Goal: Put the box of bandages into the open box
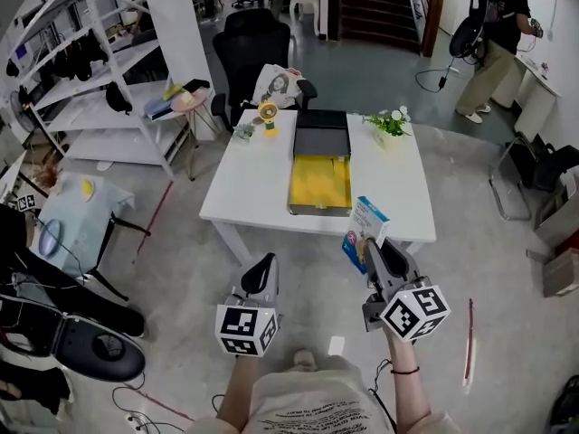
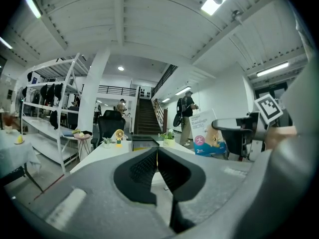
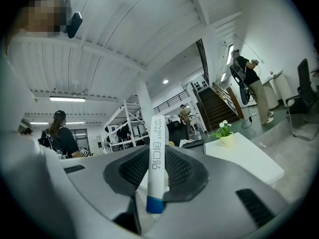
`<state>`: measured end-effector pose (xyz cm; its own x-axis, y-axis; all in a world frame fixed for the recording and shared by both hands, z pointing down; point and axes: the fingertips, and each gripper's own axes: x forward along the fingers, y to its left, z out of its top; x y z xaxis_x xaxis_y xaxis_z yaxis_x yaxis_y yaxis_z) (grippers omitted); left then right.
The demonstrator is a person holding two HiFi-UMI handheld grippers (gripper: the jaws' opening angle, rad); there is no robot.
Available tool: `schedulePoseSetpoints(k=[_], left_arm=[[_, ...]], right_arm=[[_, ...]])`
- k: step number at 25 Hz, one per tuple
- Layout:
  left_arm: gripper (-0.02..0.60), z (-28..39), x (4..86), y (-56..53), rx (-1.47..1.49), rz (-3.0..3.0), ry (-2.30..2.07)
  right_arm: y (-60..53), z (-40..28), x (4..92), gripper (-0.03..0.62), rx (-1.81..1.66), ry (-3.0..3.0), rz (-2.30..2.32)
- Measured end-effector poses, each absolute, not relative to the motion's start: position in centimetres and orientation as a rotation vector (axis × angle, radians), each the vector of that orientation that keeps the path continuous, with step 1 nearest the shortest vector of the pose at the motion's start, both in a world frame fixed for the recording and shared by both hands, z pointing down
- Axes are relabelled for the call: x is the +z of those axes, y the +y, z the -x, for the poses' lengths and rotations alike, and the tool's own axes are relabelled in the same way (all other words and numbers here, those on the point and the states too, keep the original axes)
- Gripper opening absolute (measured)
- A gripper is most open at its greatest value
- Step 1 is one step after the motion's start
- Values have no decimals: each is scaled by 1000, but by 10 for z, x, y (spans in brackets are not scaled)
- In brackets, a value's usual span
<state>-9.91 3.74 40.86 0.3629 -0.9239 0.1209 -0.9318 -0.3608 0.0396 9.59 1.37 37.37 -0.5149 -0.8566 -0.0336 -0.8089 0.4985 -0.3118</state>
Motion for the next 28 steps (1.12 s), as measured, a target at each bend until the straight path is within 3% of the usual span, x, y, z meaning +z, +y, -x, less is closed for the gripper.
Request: schedulePoseSetpoints(k=[13,28], left_arm=[[23,113,426,-19,144,-2462,-1693],[23,124,445,-137,173,-2343,-1681]], right_arm=[[-46,-85,392,92,-505,2543,1428],[-187,-54,415,92,-767,2605,1312]])
